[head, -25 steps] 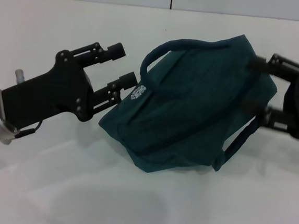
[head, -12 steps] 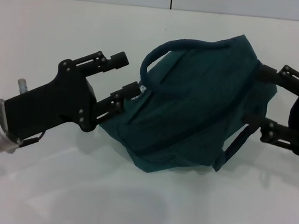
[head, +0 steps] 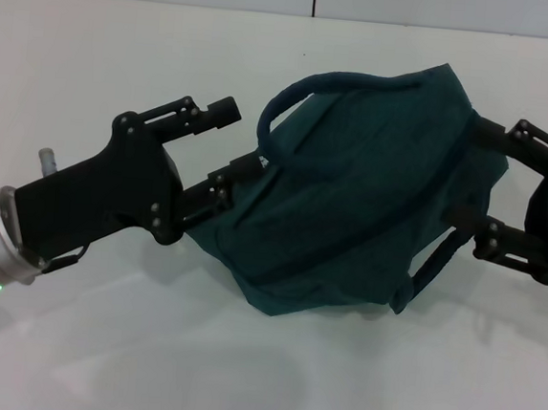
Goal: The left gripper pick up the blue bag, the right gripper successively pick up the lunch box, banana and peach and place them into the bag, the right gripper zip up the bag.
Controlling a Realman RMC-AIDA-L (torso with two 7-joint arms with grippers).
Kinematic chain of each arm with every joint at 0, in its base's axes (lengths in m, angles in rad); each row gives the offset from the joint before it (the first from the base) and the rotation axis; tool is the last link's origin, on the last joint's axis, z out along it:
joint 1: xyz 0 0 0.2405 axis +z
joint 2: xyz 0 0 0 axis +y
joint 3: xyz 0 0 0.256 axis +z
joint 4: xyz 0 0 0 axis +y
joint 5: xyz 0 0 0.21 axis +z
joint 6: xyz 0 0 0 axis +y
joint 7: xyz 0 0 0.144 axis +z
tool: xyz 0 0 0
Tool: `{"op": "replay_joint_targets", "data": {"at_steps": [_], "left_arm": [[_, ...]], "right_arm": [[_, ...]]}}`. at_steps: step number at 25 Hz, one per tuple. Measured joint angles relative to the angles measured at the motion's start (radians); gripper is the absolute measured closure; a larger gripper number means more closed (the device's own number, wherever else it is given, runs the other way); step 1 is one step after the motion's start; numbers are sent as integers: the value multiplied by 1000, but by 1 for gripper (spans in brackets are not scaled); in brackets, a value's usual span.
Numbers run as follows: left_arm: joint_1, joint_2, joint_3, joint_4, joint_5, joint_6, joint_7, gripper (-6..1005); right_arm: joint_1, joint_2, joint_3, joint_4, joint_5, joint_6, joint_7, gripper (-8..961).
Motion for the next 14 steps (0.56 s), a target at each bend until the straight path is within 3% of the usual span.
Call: {"op": "replay_joint_targets", "data": {"at_steps": [8, 14], "left_arm": [[4, 0, 0, -1, -1, 9, 0, 465], [2, 1, 0, 0, 0, 9, 0, 465]], "right_arm": [[2, 3, 1, 0, -1, 0, -14, 168], [-4, 20, 1, 2, 7, 0, -61, 168]]}}
